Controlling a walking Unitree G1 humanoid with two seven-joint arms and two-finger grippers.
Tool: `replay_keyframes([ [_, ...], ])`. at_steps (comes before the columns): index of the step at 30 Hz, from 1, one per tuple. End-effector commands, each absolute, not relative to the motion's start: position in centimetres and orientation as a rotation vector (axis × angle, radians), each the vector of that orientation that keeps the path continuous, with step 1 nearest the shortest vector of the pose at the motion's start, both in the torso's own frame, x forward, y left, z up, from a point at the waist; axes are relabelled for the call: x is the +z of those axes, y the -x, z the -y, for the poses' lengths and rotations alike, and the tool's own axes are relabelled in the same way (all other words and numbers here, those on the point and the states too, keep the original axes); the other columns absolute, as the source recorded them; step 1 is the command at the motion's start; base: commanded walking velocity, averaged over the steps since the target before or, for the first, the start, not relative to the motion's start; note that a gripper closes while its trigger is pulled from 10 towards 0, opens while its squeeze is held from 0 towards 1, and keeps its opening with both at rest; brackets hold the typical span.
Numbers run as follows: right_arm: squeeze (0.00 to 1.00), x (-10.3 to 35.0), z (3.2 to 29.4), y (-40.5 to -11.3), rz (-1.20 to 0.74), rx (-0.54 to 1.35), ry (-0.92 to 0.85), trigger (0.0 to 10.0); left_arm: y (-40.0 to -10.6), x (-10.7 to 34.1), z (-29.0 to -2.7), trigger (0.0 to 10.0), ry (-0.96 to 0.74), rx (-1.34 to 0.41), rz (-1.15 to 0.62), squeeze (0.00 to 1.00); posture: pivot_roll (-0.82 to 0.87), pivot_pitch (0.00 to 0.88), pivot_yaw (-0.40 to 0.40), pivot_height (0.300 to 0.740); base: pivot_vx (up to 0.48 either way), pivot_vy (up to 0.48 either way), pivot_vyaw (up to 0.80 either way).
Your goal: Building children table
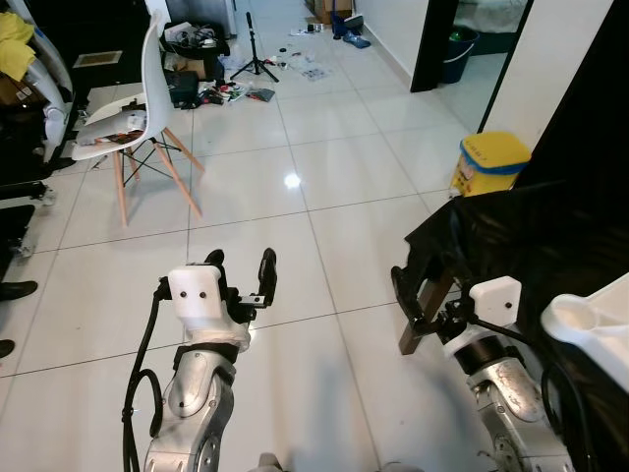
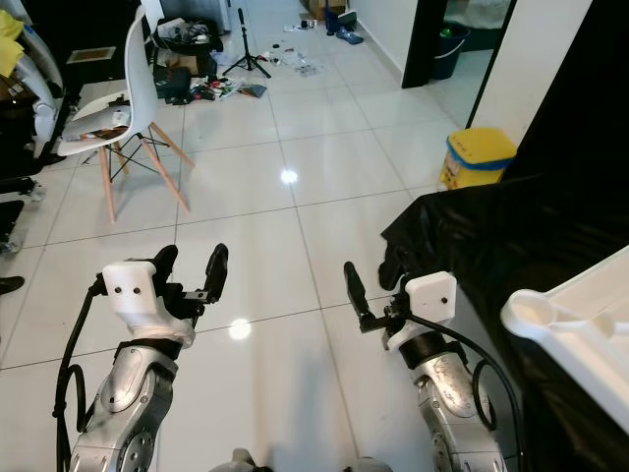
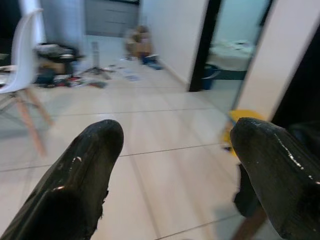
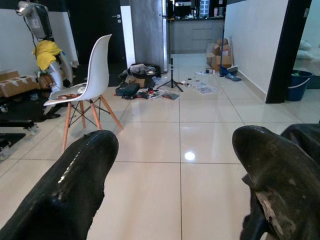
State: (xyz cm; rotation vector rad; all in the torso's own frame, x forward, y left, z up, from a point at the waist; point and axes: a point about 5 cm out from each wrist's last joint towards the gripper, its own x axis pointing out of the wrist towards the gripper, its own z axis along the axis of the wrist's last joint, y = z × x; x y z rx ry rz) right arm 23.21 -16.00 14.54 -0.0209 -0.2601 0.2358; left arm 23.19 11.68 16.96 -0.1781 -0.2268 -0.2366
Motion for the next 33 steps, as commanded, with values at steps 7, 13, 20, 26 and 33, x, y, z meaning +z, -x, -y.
replay_keyframes([
  [7, 0.0, 14.4, 15.9, -23.3, 0.251, 0.258, 0.019, 10.0, -23.3, 16.9, -12.0, 10.0, 0.148, -0.215, 0.225, 0.0, -0.08, 0.125, 0.011, 0.74, 0.0, 0.0, 0.0],
  [13, 0.0, 14.5, 16.0, -23.5, 0.255, 0.273, 0.027, 10.0, -23.4, 16.9, -12.2, 10.0, 0.153, -0.202, 0.224, 0.0, -0.09, 0.126, 0.011, 0.74, 0.0, 0.0, 0.0],
  [20, 0.0, 14.5, 16.0, -23.5, 0.256, 0.279, 0.03, 10.0, -23.5, 17.2, -12.8, 10.0, 0.168, -0.163, 0.237, 0.0, -0.09, 0.128, 0.011, 0.74, 0.0, 0.0, 0.0],
  [26, 0.0, 14.5, 16.1, -23.6, 0.256, 0.278, 0.033, 10.0, -23.7, 17.2, -13.2, 10.0, 0.17, -0.145, 0.24, 0.0, -0.09, 0.129, 0.01, 0.74, 0.241, 0.0, 0.0],
  [33, 0.0, 14.5, 16.2, -23.6, 0.257, 0.279, 0.032, 10.0, -23.7, 17.3, -13.2, 10.0, 0.172, -0.145, 0.241, 0.0, -0.09, 0.128, 0.01, 0.74, 0.368, 0.0, 0.0],
])
